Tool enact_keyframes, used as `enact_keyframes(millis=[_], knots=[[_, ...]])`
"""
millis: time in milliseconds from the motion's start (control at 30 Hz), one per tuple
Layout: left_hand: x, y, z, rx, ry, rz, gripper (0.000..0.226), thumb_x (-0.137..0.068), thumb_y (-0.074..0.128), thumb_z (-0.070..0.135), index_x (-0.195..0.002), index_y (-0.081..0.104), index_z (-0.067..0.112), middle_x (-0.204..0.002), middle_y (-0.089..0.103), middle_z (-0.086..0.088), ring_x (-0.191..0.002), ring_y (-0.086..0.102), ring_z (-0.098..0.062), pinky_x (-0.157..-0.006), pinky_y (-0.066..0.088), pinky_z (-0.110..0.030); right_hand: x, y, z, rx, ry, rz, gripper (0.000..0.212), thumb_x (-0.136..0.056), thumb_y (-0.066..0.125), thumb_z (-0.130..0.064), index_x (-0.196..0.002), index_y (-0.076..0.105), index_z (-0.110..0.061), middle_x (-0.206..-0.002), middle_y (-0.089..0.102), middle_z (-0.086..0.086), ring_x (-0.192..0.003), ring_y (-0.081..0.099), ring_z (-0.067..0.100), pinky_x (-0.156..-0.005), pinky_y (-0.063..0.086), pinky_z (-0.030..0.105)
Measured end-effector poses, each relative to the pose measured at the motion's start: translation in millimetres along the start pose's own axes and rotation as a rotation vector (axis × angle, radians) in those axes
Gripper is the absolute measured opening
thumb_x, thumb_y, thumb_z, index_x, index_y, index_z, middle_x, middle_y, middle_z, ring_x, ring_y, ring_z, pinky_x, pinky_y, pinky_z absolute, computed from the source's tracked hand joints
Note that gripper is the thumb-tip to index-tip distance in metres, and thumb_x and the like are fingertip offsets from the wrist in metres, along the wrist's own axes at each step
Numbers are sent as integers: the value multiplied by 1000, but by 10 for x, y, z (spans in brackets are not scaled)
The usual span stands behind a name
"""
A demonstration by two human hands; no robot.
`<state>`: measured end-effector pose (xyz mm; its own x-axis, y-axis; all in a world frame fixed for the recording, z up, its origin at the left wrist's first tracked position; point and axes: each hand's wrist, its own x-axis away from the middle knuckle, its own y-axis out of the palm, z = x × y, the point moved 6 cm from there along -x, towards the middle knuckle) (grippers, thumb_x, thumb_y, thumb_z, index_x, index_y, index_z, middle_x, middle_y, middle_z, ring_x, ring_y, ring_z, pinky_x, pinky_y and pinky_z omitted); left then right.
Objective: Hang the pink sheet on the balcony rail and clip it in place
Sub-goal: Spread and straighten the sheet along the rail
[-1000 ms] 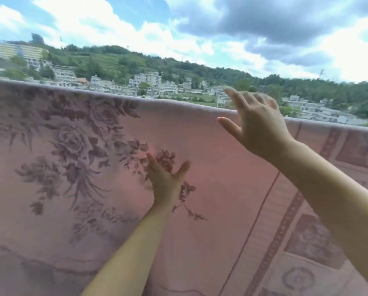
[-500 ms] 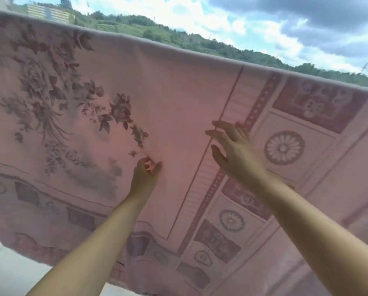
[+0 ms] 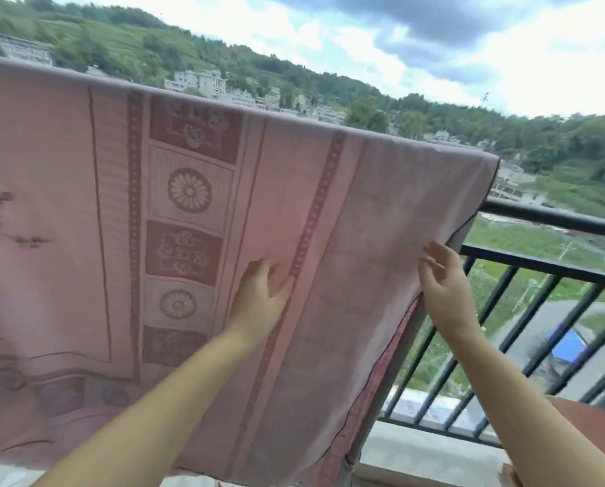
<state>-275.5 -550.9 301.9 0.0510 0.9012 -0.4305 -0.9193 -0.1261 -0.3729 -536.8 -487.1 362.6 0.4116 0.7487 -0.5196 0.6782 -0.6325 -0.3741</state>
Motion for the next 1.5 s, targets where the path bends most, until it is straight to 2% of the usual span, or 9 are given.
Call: enact_keyframes(millis=[100,267,467,667,867,1033,1200,1433,1500], knots=[[207,460,606,-66,224,-153,33,-89,57,21,-119,54,7,-116,55,-8,-110,51,-20,-94,35,-23,-99,-190,52,-119,87,-1,45,-93,48,-12,-135,34,-8,-123,48,0,-114,48,12,-90,42,16],[524,605,955,-116,252,-215,31,-91,54,22,-121,52,13,-115,54,-2,-110,50,-13,-97,36,-20,-336,-189,238,-312,311,-127,27,-90,55,-25,-112,51,-9,-98,61,8,-85,60,17,-85,50,35],[539,928,1327,-338,250,-158,59,-91,52,34,-141,27,18,-134,42,-3,-126,39,-19,-101,38,-33,-392,-349,-119,-300,-110,-314,16,-88,56,-15,-75,58,-25,-73,56,-4,-74,53,12,-77,47,30],[123,1775,1833,-527,242,133,74,-91,49,37,-148,7,18,-149,21,-15,-133,29,-31,-104,38,-45,-1093,-1242,-37,-498,-282,2,19,-92,44,-9,-87,55,-23,-79,59,-6,-71,58,7,-69,49,20],[-319,1993,1970,-606,82,353,64,-85,58,28,-139,31,8,-137,36,-21,-125,38,-36,-98,40,-45,-1535,-539,779,-341,-55,-784,37,-89,57,-26,-125,52,-19,-113,64,5,-107,59,18,-92,49,38],[-385,1773,1646,-634,-153,253,16,-90,47,15,-96,54,2,-114,54,-26,-104,53,-36,-76,39,-36,-1438,-124,1041,-380,-34,-974,30,-88,55,-39,-109,61,-18,-118,65,8,-113,59,22,-86,51,34],[-75,1543,1642,-508,-52,368,40,-96,42,15,-59,29,17,-57,40,-3,-55,34,-19,-55,23,-31,-1592,22,1100,-415,-9,-807,31,-94,45,-38,-75,59,-16,-97,68,18,-88,67,32,-83,57,44],[449,1666,1840,-633,0,273,45,-97,39,24,-58,16,28,-57,28,2,-68,46,-40,-60,27,-34,-2051,97,711,-522,-136,-674,28,-88,50,-6,-61,55,-11,-41,61,-14,-38,52,-4,-46,48,13],[506,1711,1927,-641,74,274,42,-97,34,33,-59,16,28,-56,25,8,-68,48,-41,-60,35,-38,-2134,113,599,-546,-163,-639,27,-81,49,-6,-56,47,-15,-34,55,-14,-43,48,-1,-49,42,15]])
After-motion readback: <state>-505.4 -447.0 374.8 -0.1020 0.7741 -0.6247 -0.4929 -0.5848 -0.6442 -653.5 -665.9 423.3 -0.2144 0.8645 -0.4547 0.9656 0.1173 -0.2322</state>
